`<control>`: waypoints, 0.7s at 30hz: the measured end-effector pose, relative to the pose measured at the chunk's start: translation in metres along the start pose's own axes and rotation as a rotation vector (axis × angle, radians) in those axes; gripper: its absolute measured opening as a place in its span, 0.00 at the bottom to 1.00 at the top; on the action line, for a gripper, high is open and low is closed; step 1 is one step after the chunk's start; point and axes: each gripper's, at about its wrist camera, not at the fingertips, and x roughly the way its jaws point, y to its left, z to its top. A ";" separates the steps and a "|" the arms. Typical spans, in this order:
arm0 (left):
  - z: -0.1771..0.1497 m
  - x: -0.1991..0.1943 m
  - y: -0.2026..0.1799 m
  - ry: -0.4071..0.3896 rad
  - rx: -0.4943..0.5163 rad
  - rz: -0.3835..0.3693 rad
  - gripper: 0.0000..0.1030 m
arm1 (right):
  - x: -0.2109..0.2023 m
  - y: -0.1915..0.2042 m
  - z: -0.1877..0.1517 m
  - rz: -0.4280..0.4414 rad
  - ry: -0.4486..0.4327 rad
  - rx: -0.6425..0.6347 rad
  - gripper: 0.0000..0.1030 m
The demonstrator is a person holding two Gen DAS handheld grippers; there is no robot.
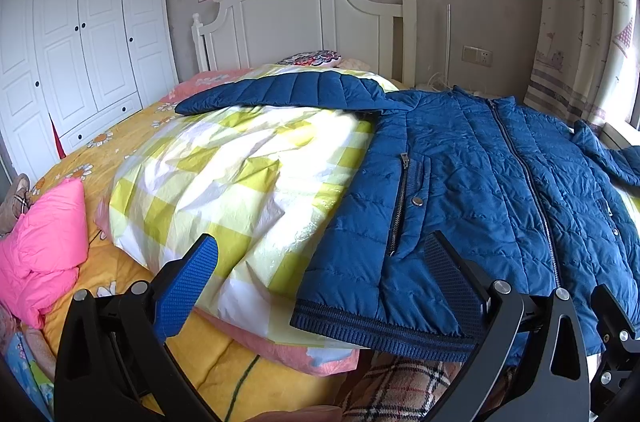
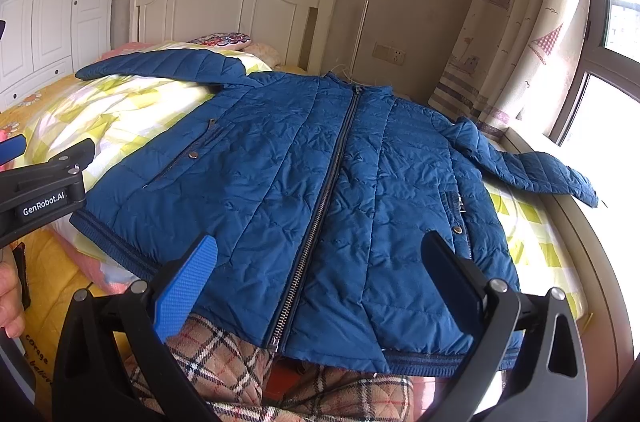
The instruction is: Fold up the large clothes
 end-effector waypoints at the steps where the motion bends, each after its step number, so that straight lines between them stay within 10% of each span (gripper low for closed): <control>1: 0.000 0.000 0.000 0.001 0.000 0.000 0.96 | 0.000 0.000 0.000 0.001 0.001 0.001 0.98; 21: -0.005 0.003 -0.002 0.010 0.008 -0.002 0.96 | 0.000 -0.001 -0.001 0.002 0.002 0.003 0.98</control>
